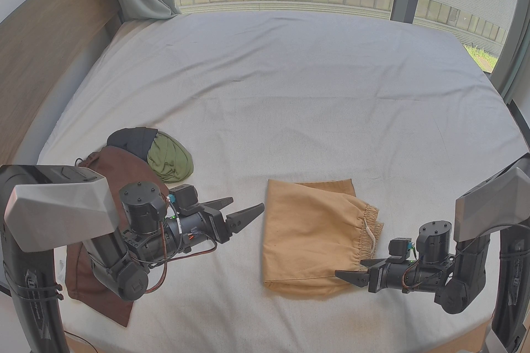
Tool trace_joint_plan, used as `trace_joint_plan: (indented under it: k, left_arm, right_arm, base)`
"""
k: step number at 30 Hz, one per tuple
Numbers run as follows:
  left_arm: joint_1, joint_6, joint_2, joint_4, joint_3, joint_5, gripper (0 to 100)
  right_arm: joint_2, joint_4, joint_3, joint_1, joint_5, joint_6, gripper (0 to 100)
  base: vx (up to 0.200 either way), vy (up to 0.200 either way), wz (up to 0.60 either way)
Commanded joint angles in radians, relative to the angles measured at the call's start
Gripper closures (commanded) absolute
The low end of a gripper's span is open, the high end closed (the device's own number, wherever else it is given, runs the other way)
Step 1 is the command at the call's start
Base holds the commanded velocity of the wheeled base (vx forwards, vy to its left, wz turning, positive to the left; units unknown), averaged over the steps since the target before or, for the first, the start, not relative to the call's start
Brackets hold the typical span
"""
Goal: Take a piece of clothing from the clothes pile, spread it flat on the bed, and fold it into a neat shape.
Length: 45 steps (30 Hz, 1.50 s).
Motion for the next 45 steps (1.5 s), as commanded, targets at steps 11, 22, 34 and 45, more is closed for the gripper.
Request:
trace_joint_plan:
  k: [11,22,34,45]
  left_arm:
    - [-0.001,0.001,0.014,-0.002,-0.002,0.003,0]
    - [-0.003,0.003,0.014,-0.002,-0.002,0.003,0]
    - [-0.006,0.004,0.015,-0.002,0.000,0.004,0]
    - [-0.003,0.003,0.015,-0.003,0.000,0.004,0]
  right_arm:
    - [-0.127,0.002,0.078,-0.059,0.029,-0.033,0]
    - [-0.027,0.002,0.087,-0.119,0.026,-0.029,0]
    - [0.075,0.002,0.038,-0.116,0.029,-0.018,0]
    - [0.089,0.002,-0.048,-0.101,0.031,0.048,0]
  base:
    - [0.000,0.000,0.00]
    - [0.000,0.000,0.00]
    - [0.000,0.000,0.00]
    - [0.000,0.000,0.00]
